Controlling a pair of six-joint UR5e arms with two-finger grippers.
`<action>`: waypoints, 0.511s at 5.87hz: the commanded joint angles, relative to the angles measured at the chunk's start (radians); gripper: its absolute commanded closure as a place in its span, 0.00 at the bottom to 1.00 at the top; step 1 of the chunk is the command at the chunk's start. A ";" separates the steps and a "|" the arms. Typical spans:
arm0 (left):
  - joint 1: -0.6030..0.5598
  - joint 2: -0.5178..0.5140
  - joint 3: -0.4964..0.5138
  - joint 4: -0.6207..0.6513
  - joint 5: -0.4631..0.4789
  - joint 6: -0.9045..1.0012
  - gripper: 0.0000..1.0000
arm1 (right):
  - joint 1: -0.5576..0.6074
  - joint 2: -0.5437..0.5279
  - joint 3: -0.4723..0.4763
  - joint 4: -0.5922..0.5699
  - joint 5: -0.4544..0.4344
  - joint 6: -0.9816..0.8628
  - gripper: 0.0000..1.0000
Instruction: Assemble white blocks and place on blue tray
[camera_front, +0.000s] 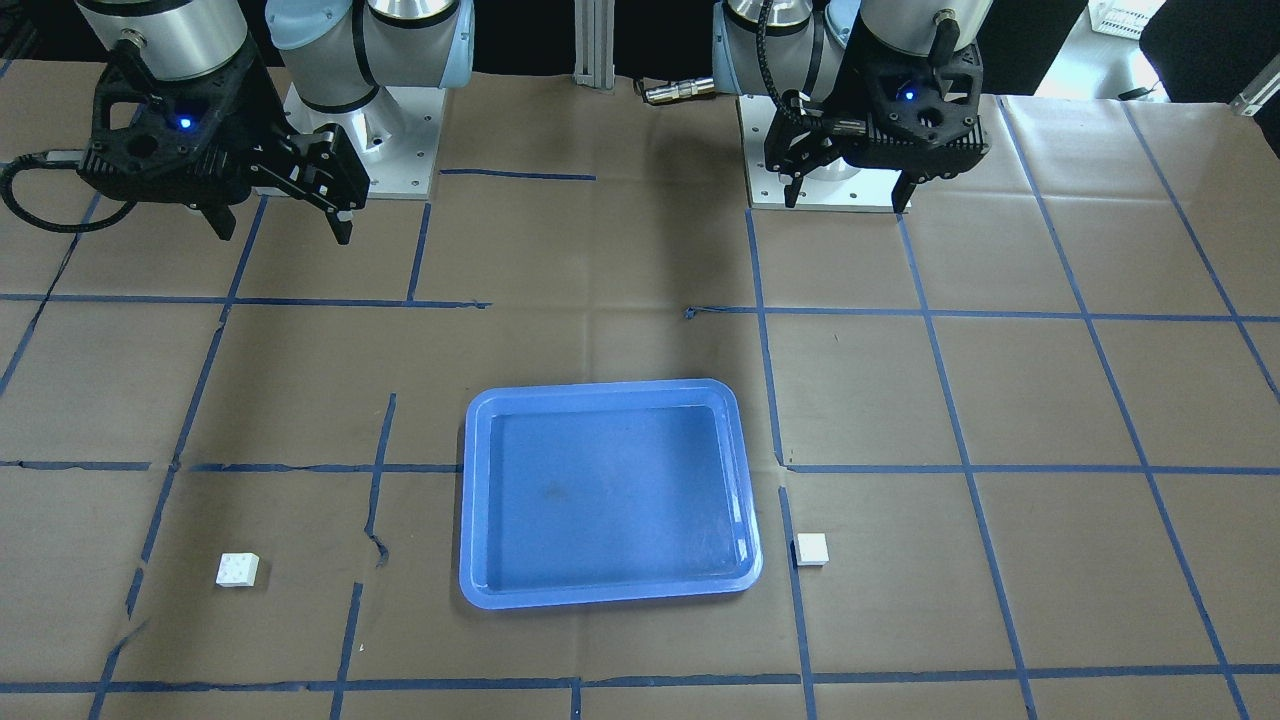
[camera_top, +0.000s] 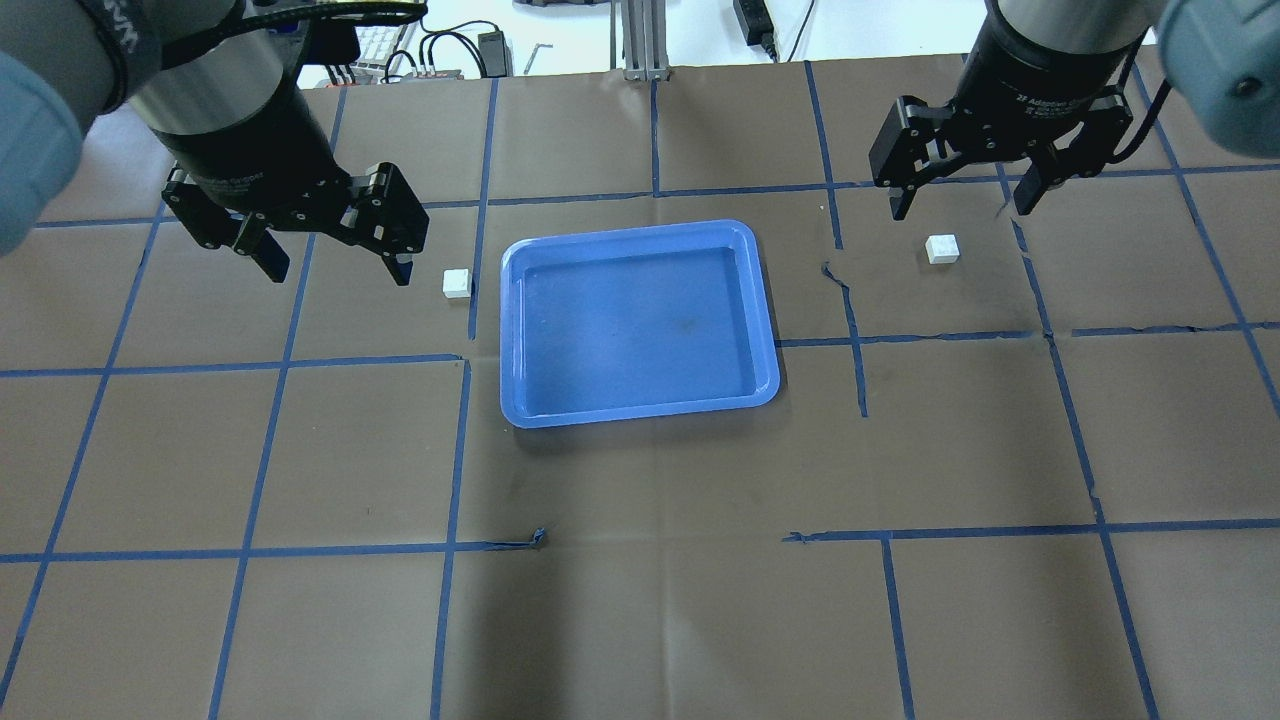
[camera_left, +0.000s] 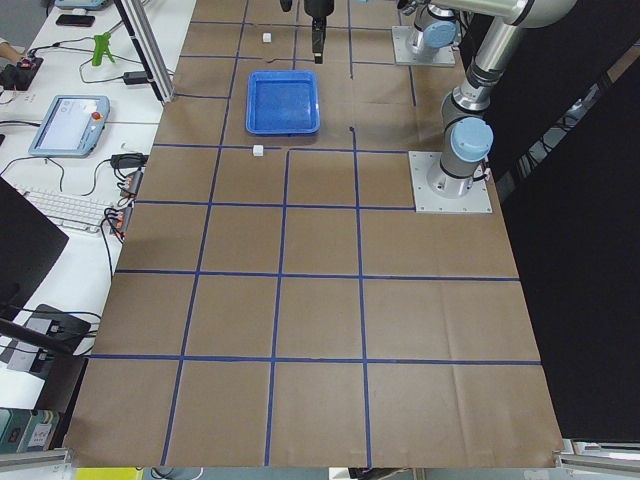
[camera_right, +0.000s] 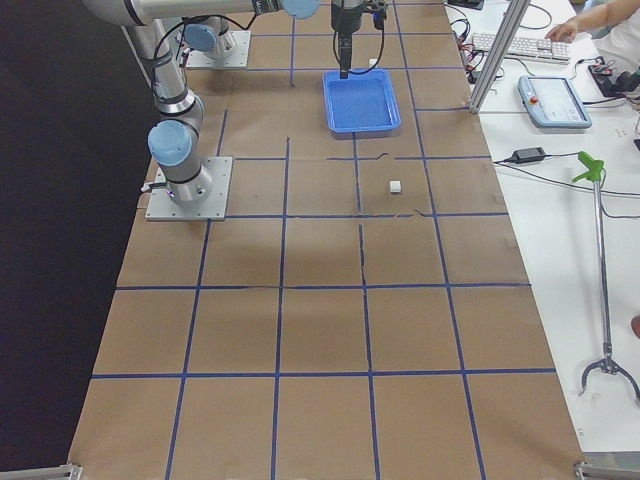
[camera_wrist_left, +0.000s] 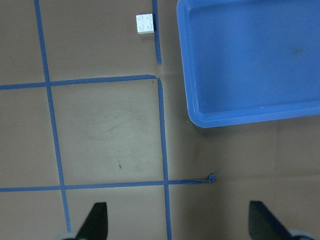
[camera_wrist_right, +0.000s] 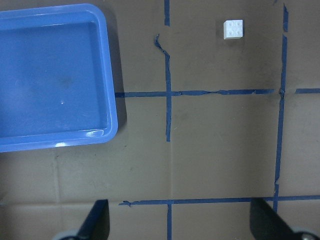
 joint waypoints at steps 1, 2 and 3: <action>-0.001 0.009 -0.006 -0.003 0.002 0.000 0.00 | 0.002 0.000 0.002 -0.001 0.001 0.002 0.00; -0.001 0.009 -0.009 -0.002 0.004 0.000 0.00 | 0.003 -0.003 0.003 0.000 0.003 0.002 0.00; -0.001 0.016 -0.019 -0.006 0.006 0.000 0.00 | 0.003 -0.005 0.005 0.003 0.001 0.002 0.00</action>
